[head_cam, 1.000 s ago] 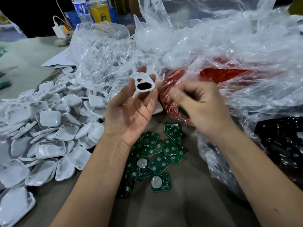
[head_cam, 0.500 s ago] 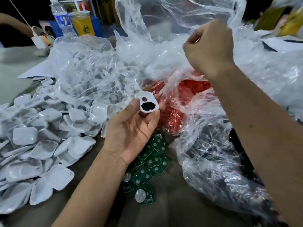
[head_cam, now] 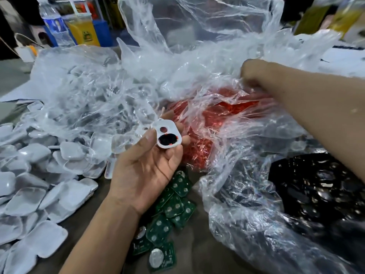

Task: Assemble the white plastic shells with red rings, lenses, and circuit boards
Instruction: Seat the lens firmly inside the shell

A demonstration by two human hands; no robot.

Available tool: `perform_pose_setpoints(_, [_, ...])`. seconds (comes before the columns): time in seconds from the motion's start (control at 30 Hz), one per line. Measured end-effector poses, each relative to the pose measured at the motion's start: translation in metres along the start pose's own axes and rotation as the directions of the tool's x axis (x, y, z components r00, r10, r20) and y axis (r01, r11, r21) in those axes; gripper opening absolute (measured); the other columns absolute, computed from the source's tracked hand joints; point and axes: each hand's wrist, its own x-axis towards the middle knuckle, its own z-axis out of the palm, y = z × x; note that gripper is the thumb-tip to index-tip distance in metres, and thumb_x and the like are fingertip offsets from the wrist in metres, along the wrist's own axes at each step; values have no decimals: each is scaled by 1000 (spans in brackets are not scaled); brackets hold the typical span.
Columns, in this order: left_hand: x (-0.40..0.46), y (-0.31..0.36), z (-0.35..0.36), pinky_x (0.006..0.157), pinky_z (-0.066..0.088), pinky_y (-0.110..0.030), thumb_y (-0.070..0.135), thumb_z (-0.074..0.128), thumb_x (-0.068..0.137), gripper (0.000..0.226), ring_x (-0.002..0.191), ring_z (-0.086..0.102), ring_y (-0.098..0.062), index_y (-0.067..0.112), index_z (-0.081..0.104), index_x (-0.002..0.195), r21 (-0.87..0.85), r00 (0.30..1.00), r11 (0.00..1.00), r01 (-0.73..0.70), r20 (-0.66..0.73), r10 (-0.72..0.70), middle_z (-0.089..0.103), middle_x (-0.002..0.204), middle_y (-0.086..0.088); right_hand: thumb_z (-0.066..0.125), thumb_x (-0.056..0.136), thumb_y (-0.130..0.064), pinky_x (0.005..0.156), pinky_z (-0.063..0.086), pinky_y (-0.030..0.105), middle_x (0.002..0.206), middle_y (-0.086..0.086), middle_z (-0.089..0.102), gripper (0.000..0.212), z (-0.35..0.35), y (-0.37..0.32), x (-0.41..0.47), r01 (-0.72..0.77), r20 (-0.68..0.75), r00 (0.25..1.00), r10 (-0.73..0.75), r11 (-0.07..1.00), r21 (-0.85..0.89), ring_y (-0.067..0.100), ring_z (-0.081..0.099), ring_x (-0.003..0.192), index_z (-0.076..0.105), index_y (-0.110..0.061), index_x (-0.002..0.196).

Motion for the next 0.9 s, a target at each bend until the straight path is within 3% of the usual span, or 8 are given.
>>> perform_pose_setpoints(0.1, [0, 1, -1, 76, 62, -26, 19, 78, 78, 40, 94, 73, -28, 7, 76, 116, -4, 1000, 1000, 5, 14, -5, 71, 115, -16, 69, 89, 2, 58, 40, 26, 82, 24, 54, 12, 2, -3, -3, -14, 12, 1000, 13, 996, 86, 31, 54, 88, 65, 1, 78])
perform_pose_setpoints(0.13, [0, 1, -1, 77, 62, -26, 18, 84, 75, 45, 95, 73, -28, 6, 75, 118, -5, 1000, 1000, 9, 28, -9, 71, 116, -16, 70, 85, 6, 66, 46, 27, 88, 25, 60, 6, 3, -1, 0, -12, -72, 997, 19, 994, 105, 34, 62, 94, 69, 4, 90])
perform_pose_setpoints(0.23, [0, 2, -1, 76, 62, -27, 17, 94, 64, 61, 97, 72, -29, 5, 73, 120, -18, 999, 1000, 15, 41, -14, 69, 117, -17, 63, 88, 6, 94, 53, 43, 128, 29, 64, 34, 12, 3, 6, -51, -342, 933, 112, 982, 182, 44, 62, 121, 67, 4, 122])
perform_pose_setpoints(0.43, [-1, 3, -1, 77, 62, -27, 16, 95, 62, 62, 97, 72, -31, 5, 73, 119, -33, 999, 999, 10, 40, -8, 70, 116, -17, 54, 96, -3, 102, 48, 48, 137, 25, 60, 35, 11, 13, 5, -148, -432, 874, 222, 969, 197, 44, 55, 130, 64, -1, 130])
perform_pose_setpoints(0.6, [-2, 4, 0, 76, 63, -28, 14, 98, 57, 75, 97, 73, -32, 6, 70, 125, -53, 1000, 999, -1, -4, 1, 70, 115, -17, 66, 92, 1, 94, 55, 45, 128, 29, 63, 30, 2, 18, -2, -108, -488, 850, 200, 972, 209, 45, 62, 122, 63, 8, 121])
perform_pose_setpoints(0.73, [-3, 4, 0, 76, 63, -27, 14, 92, 66, 62, 97, 73, -31, 6, 72, 124, -61, 1000, 998, -11, -8, 11, 71, 113, -16, 91, 81, -21, 93, 57, 40, 123, 23, 67, 49, -10, 20, -17, -91, -469, 844, 260, 932, 351, 39, 67, 115, 69, 2, 118])
perform_pose_setpoints(0.83, [-4, 4, 1, 75, 63, -27, 16, 79, 74, 51, 95, 73, -31, 6, 72, 123, -75, 999, 997, -27, -40, 24, 71, 112, -16, 86, 86, -26, 72, 61, 33, 103, 11, 76, 30, -26, 10, -42, 60, -529, 786, 321, 812, 581, 25, 75, 92, 77, -4, 103])
perform_pose_setpoints(0.9, [-3, 4, 2, 76, 63, -27, 16, 74, 79, 49, 93, 74, -32, 6, 68, 126, -91, 998, 995, -37, -57, 32, 71, 111, -17, 85, 87, -31, 68, 59, 27, 92, 3, 77, 21, -35, -9, -72, 251, -556, 771, 310, 655, 713, 15, 73, 77, 78, -12, 95])
